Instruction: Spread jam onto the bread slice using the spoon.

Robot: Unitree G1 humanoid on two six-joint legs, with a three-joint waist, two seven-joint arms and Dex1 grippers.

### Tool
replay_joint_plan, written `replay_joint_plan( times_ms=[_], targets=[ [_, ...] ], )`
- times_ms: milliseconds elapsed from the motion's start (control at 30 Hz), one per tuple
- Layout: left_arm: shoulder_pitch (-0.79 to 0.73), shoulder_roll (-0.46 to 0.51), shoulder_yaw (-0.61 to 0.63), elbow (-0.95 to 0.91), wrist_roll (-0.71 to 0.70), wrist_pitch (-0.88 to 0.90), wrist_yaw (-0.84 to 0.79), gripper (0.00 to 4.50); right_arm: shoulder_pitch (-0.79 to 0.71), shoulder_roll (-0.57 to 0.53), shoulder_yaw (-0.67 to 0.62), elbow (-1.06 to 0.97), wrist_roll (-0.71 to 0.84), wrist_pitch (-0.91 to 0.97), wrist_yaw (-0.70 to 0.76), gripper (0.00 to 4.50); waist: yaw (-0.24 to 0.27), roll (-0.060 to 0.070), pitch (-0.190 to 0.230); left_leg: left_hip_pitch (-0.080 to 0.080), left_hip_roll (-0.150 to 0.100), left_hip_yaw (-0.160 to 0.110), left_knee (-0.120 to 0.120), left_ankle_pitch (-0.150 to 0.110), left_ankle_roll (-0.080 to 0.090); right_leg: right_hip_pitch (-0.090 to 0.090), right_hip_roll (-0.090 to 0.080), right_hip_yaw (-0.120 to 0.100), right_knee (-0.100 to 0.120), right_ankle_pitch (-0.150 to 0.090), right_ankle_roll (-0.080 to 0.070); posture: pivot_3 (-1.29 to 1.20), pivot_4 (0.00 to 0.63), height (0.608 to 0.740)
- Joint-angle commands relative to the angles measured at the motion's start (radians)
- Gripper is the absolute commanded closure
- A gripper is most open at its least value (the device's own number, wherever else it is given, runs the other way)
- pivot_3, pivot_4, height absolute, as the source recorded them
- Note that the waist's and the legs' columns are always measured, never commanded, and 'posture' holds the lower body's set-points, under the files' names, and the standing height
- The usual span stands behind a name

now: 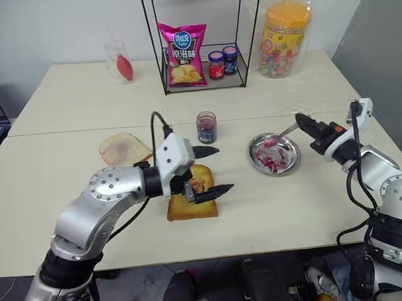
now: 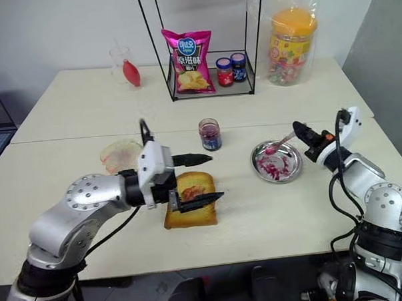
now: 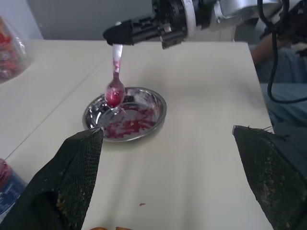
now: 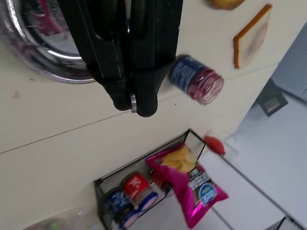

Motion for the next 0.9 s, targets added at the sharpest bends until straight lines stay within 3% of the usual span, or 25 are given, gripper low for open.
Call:
replay_joint_plan(
  times_ms=[33, 533, 567, 667, 900],
  targets=[
    [-0.053, -0.026, -0.045, 0.012, 0.028, 0.004, -0.001, 0.0, 0.02, -0.033, -0.025, 0.05, -0.047, -0.085, 0.063, 4.47, 0.0, 0.0, 0.0, 0.0, 0.0, 0.0, 0.001, 0.0, 0.0, 0.0, 0.0, 0.0, 0.0, 0.0, 0.0, 0.0, 0.15, 0.74],
    [-0.144, -0.135, -0.126, 0.097, 0.11, -0.033, -0.01, 0.0, 0.029, -0.021, -0.001, 0.201, -0.138, -0.195, 0.144, 4.47, 0.001, 0.0, 0.0, 0.002, 0.0, 0.0, 0.001, 0.0, 0.0, 0.002, 0.0, 0.001, 0.001, 0.0, 0.0, 0.0, 0.15, 0.74],
    [-0.146, -0.141, -0.126, 0.1, 0.11, -0.032, -0.01, 0.0, 0.033, -0.022, 0.005, 0.2, -0.15, -0.202, 0.144, 4.03, 0.001, 0.0, 0.0, 0.002, 0.0, 0.0, 0.001, 0.0, 0.0, 0.002, 0.0, 0.001, 0.001, 0.0, 0.0, 0.0, 0.15, 0.74],
    [-0.148, -0.151, -0.128, 0.105, 0.117, -0.034, -0.01, 0.0, 0.038, -0.019, 0.011, 0.197, -0.166, -0.215, 0.146, 3.55, 0.002, 0.0, 0.0, 0.003, 0.0, 0.0, 0.001, 0.0, 0.0, 0.002, 0.0, 0.001, 0.001, 0.0, 0.0, 0.0, 0.15, 0.74],
    [-0.148, -0.167, -0.123, 0.117, 0.127, -0.043, -0.001, 0.0, 0.068, -0.028, 0.057, 0.167, -0.243, -0.258, 0.164, 1.96, 0.002, 0.0, 0.0, 0.003, 0.0, 0.0, 0.001, 0.0, 0.0, 0.003, 0.0, 0.001, 0.001, 0.0, 0.0, 0.0, 0.15, 0.74]
  ],
)
